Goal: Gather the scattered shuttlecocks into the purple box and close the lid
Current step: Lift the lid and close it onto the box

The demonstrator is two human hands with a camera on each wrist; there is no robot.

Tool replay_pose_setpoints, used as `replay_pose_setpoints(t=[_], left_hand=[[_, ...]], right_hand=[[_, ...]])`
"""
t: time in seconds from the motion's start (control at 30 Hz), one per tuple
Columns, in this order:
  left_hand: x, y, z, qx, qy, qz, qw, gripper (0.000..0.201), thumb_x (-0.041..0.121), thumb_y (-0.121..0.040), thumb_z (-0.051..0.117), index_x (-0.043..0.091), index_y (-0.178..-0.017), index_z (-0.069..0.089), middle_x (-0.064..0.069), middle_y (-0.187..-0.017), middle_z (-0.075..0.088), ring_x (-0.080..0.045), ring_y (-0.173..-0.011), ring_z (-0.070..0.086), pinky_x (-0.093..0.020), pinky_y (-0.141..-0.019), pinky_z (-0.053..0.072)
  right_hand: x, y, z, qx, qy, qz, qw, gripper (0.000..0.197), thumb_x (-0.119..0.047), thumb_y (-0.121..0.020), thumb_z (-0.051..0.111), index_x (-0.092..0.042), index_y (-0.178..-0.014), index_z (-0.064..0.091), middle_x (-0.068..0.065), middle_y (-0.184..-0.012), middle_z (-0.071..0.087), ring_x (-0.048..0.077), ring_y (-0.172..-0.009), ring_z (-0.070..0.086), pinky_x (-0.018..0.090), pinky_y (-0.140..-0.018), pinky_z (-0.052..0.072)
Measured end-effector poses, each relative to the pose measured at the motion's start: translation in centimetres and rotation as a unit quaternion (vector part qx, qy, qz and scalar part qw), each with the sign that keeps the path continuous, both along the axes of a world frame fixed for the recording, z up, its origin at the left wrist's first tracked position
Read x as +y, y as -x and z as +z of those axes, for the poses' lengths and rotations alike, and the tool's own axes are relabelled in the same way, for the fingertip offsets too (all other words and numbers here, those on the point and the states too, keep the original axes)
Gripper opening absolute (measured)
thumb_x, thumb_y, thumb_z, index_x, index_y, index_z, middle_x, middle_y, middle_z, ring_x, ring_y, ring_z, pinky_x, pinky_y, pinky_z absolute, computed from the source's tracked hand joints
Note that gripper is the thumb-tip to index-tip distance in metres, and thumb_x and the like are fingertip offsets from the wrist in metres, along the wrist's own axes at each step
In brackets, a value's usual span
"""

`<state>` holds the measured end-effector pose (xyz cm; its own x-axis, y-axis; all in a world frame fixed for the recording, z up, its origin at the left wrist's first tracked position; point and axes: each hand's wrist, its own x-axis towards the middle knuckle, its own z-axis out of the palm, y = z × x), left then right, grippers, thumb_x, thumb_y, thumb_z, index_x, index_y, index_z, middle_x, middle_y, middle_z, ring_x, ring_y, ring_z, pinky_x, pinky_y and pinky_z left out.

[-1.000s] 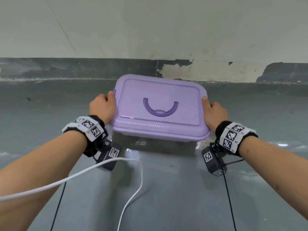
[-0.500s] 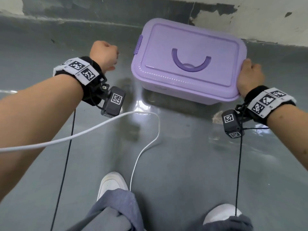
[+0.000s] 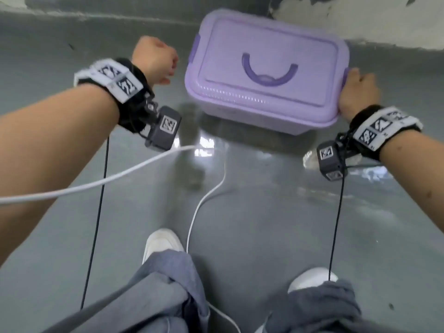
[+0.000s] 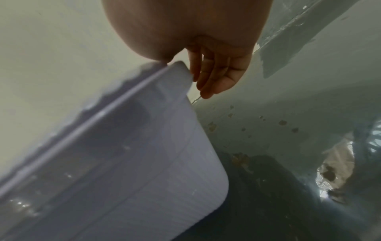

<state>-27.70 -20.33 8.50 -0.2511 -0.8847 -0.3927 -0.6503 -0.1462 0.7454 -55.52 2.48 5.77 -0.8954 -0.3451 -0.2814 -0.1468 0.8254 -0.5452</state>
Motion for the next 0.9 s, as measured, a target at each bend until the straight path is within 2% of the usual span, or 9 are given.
replay_pose_setpoints(t=[0.07, 0.2, 0.27, 0.33, 0.43, 0.53, 0.67, 0.77, 0.9], left_hand=[[0.5, 0.4, -0.1, -0.004, 0.003, -0.020, 1.000, 0.025, 0.017, -0.090, 0.048, 0.020, -0.065, 0.050, 0.003, -0.068, 0.052, -0.008, -0.054, 0.051, -0.022, -0.052, 0.047], [0.9, 0.8, -0.7, 0.004, -0.041, -0.040, 0.998, 0.029, 0.020, -0.099, 0.038, 0.024, -0.070, 0.043, 0.010, -0.072, 0.045, 0.003, -0.056, 0.047, -0.009, -0.052, 0.044], [0.6, 1.1, -0.2, 0.002, -0.006, -0.035, 0.999, 0.025, 0.020, -0.094, 0.043, 0.022, -0.069, 0.046, 0.008, -0.070, 0.049, -0.002, -0.058, 0.049, -0.014, -0.052, 0.046], [0.3, 1.2, -0.2, 0.002, 0.010, -0.031, 0.999, 0.022, 0.017, -0.088, 0.048, 0.019, -0.066, 0.049, 0.002, -0.067, 0.052, -0.010, -0.055, 0.051, -0.023, -0.051, 0.047], [0.0, 1.5, -0.2, 0.001, 0.021, -0.025, 0.999, 0.023, 0.013, -0.087, 0.049, 0.017, -0.065, 0.051, -0.001, -0.065, 0.053, -0.013, -0.053, 0.049, -0.026, -0.054, 0.046], [-0.2, 2.0, -0.2, -0.011, 0.032, -0.021, 0.999, 0.021, 0.013, -0.088, 0.050, 0.015, -0.069, 0.055, -0.001, -0.069, 0.057, -0.015, -0.059, 0.053, -0.027, -0.055, 0.048], [0.0, 2.5, -0.3, -0.018, 0.035, -0.024, 0.999, 0.016, 0.011, -0.087, 0.055, 0.014, -0.072, 0.058, -0.005, -0.077, 0.060, -0.018, -0.068, 0.057, -0.027, -0.053, 0.048], [0.0, 2.7, -0.3, -0.022, 0.046, -0.023, 0.998, 0.011, 0.010, -0.087, 0.055, 0.013, -0.077, 0.059, -0.009, -0.089, 0.061, -0.022, -0.072, 0.059, -0.027, -0.054, 0.050], [0.0, 2.7, -0.4, -0.024, 0.046, -0.022, 0.998, 0.015, 0.011, -0.088, 0.055, 0.015, -0.073, 0.058, -0.009, -0.090, 0.061, -0.023, -0.074, 0.059, -0.031, -0.060, 0.053]], right_hand=[[0.4, 0.0, 0.2, 0.010, -0.010, 0.009, 1.000, 0.053, -0.041, -0.102, 0.024, -0.001, -0.132, 0.042, 0.021, -0.142, 0.045, 0.033, -0.129, 0.043, 0.032, -0.099, 0.032], [0.6, 0.3, 0.3, 0.029, -0.002, 0.036, 0.999, 0.046, -0.040, -0.102, 0.025, -0.007, -0.127, 0.046, 0.014, -0.137, 0.051, 0.028, -0.124, 0.049, 0.030, -0.095, 0.034], [0.4, 0.8, 0.4, 0.047, 0.009, 0.041, 0.998, 0.031, -0.040, -0.101, 0.028, -0.015, -0.110, 0.044, 0.014, -0.132, 0.054, 0.028, -0.119, 0.051, 0.031, -0.090, 0.035], [0.3, 0.5, 0.3, 0.051, 0.004, 0.044, 0.998, 0.024, -0.039, -0.101, 0.031, -0.018, -0.105, 0.040, 0.015, -0.130, 0.056, 0.029, -0.117, 0.052, 0.031, -0.088, 0.035], [-0.5, 0.1, 0.4, 0.059, 0.025, 0.046, 0.997, 0.038, -0.037, -0.099, 0.037, -0.005, -0.114, 0.051, 0.019, -0.124, 0.058, 0.032, -0.113, 0.055, 0.033, -0.087, 0.036], [-1.1, 0.2, 0.2, 0.059, 0.050, 0.040, 0.996, 0.033, -0.037, -0.093, 0.040, -0.006, -0.099, 0.049, 0.021, -0.119, 0.060, 0.035, -0.107, 0.057, 0.035, -0.087, 0.042], [-0.8, 0.0, -0.1, 0.031, 0.057, 0.036, 0.997, 0.044, -0.033, -0.095, 0.043, 0.003, -0.119, 0.045, 0.021, -0.127, 0.053, 0.033, -0.111, 0.054, 0.034, -0.092, 0.041], [-0.4, 0.0, -0.3, 0.035, 0.051, 0.050, 0.997, 0.044, -0.032, -0.094, 0.045, 0.003, -0.122, 0.043, 0.020, -0.128, 0.050, 0.034, -0.112, 0.053, 0.037, -0.094, 0.041], [-0.1, -0.1, -0.1, 0.032, 0.038, 0.058, 0.997, 0.044, -0.032, -0.095, 0.045, 0.001, -0.123, 0.042, 0.021, -0.130, 0.048, 0.034, -0.114, 0.052, 0.035, -0.094, 0.040]])
